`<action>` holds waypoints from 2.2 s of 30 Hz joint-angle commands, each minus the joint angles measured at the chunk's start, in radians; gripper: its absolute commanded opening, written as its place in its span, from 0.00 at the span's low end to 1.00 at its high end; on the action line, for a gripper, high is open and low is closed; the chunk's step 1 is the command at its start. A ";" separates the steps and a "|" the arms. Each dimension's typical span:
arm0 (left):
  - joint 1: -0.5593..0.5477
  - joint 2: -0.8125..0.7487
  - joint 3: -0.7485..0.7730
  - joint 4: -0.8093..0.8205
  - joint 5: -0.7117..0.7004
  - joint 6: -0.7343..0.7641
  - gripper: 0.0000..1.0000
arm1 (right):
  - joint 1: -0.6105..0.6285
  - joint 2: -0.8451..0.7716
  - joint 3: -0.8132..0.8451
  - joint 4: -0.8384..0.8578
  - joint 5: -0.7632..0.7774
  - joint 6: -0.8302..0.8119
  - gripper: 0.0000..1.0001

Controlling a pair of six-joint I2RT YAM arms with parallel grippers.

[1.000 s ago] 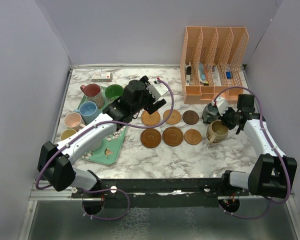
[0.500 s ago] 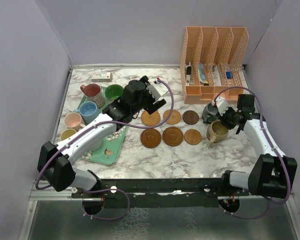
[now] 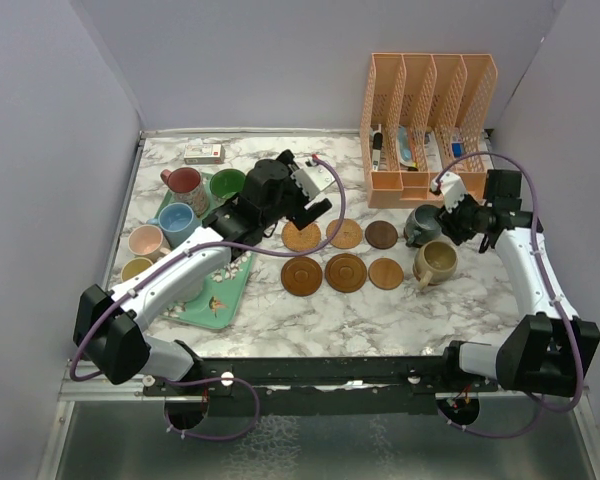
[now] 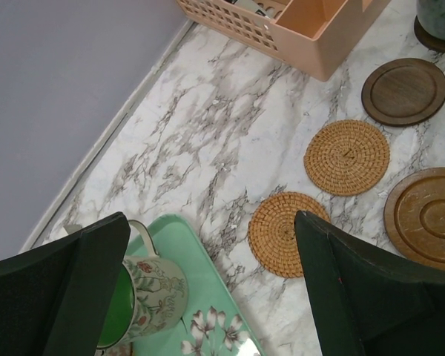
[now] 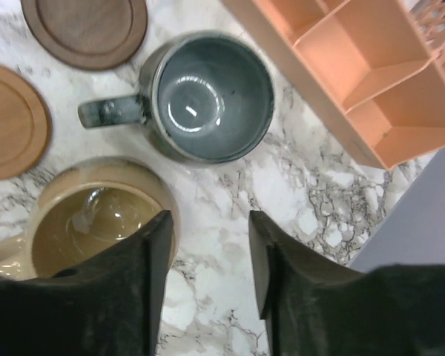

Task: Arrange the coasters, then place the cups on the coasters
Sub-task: Place the cup on the coaster, then pick up the cup from the tray.

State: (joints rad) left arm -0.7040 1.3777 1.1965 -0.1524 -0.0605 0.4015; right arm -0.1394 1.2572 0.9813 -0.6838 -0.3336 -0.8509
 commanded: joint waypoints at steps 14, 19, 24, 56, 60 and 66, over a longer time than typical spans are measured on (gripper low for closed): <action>0.348 -0.046 0.055 -0.260 0.267 -0.004 0.99 | 0.008 -0.034 0.268 -0.141 -0.408 0.252 0.71; 0.531 -0.086 0.011 -0.353 0.329 0.008 0.99 | 0.015 -0.041 0.210 -0.061 -0.478 0.290 0.72; 0.753 -0.126 -0.012 -0.401 0.432 0.023 0.99 | 0.027 -0.030 0.186 -0.007 -0.528 0.329 0.72; 0.976 0.354 0.197 -0.491 0.359 0.100 0.62 | 0.131 -0.051 0.085 0.079 -0.412 0.429 0.66; 0.972 0.365 0.171 -0.489 0.356 0.109 0.65 | 0.130 -0.051 0.078 0.086 -0.417 0.437 0.66; 0.971 0.329 0.097 -0.485 0.393 0.115 0.63 | 0.130 -0.040 0.071 0.094 -0.414 0.437 0.66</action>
State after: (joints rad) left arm 0.2680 1.7386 1.3441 -0.6292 0.3046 0.4942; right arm -0.0139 1.2228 1.0653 -0.6258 -0.7555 -0.4221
